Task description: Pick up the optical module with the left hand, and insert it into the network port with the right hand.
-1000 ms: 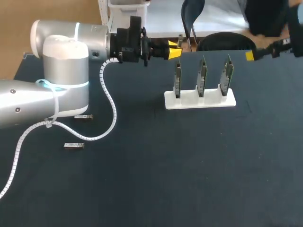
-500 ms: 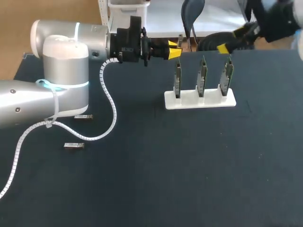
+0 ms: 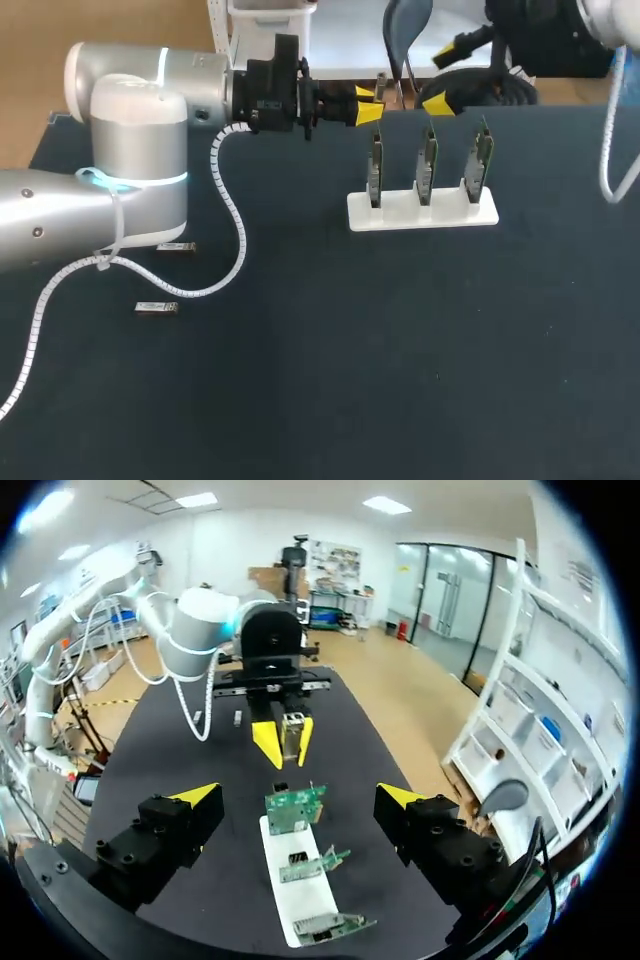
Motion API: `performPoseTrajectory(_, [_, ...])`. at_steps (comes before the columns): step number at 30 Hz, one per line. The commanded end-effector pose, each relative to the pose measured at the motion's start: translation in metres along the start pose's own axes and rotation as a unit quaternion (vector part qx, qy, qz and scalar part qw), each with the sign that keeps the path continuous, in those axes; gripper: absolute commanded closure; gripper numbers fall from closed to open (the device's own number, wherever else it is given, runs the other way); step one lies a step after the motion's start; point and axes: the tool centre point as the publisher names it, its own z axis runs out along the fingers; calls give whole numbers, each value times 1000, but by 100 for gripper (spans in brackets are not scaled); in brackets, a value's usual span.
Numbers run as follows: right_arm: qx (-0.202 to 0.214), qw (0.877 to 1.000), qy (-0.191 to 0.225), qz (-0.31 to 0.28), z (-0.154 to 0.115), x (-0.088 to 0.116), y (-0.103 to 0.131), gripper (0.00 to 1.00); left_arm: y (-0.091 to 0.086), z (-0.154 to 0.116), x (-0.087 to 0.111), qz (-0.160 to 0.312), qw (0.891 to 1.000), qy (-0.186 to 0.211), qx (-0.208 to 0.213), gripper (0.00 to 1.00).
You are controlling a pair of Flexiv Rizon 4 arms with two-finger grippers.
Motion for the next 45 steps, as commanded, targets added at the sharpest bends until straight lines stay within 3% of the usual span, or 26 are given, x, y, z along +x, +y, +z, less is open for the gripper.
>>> performPoseTrajectory(1, [-256, 966, -26, -13, 9, -2, -6, 0, -2, 0, 0, 1, 1000, -2, -4, 100])
performPoseTrajectory(12, [-254, 966, -50, 4, 24, -13, -2, 0, -2, 0, 0, 1, 1000, -2, -4, 100])
performPoseTrajectory(21, [-226, 973, -53, 1, 30, -22, 8, 0, -2, 0, 0, 1, 1000, -2, -4, 100])
performPoseTrajectory(31, [-161, 985, -61, 13, 36, -27, 9, 0, -2, 0, 0, 1, 1000, -2, -4, 100])
performPoseTrajectory(45, [-144, 987, -67, 21, 45, -35, 11, 0, -2, 0, 0, 1, 1000, -2, -4, 100])
